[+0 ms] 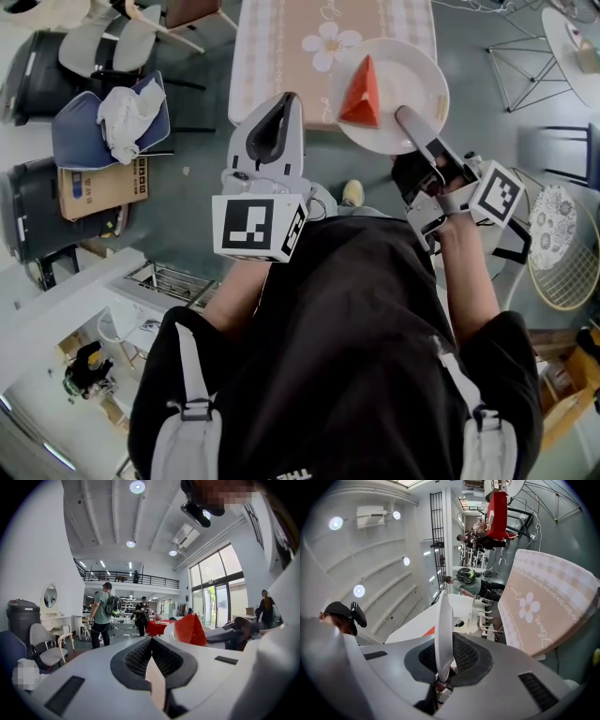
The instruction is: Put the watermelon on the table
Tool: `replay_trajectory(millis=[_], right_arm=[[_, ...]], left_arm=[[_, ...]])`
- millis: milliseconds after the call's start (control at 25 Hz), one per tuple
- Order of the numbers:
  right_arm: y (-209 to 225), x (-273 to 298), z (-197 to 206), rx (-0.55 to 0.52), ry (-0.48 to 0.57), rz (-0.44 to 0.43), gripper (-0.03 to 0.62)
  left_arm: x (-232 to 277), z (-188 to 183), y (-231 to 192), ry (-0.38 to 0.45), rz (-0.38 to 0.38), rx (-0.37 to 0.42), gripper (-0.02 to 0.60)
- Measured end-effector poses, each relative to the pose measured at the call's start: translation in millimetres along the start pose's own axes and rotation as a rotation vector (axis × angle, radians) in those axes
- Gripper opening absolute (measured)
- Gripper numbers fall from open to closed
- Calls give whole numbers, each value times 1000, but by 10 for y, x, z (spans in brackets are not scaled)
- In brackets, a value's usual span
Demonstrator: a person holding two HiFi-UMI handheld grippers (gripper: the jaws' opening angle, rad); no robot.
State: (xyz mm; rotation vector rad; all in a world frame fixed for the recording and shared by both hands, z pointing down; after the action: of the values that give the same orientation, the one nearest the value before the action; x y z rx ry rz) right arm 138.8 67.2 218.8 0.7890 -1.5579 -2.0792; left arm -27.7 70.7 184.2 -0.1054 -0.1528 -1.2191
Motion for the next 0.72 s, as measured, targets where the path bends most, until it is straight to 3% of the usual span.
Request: replay_trajectory(millis=[720], right_arm=[[-51,-54,-9,-3,-2,-27,25]], left_arm=[[-119,-10,73,10,-15,-1,3]])
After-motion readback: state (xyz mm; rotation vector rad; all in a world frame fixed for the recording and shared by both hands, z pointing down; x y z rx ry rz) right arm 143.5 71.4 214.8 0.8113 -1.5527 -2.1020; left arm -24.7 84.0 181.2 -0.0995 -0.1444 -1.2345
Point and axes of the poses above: the fingertips, and each gripper's own axes: x forward along the fingers, y to its right, z out of its underside, the point moved 2 cm from there along -x, backward along the fingers, and after that the axes turned 3 degrees about -z, right-handed, at the moved point
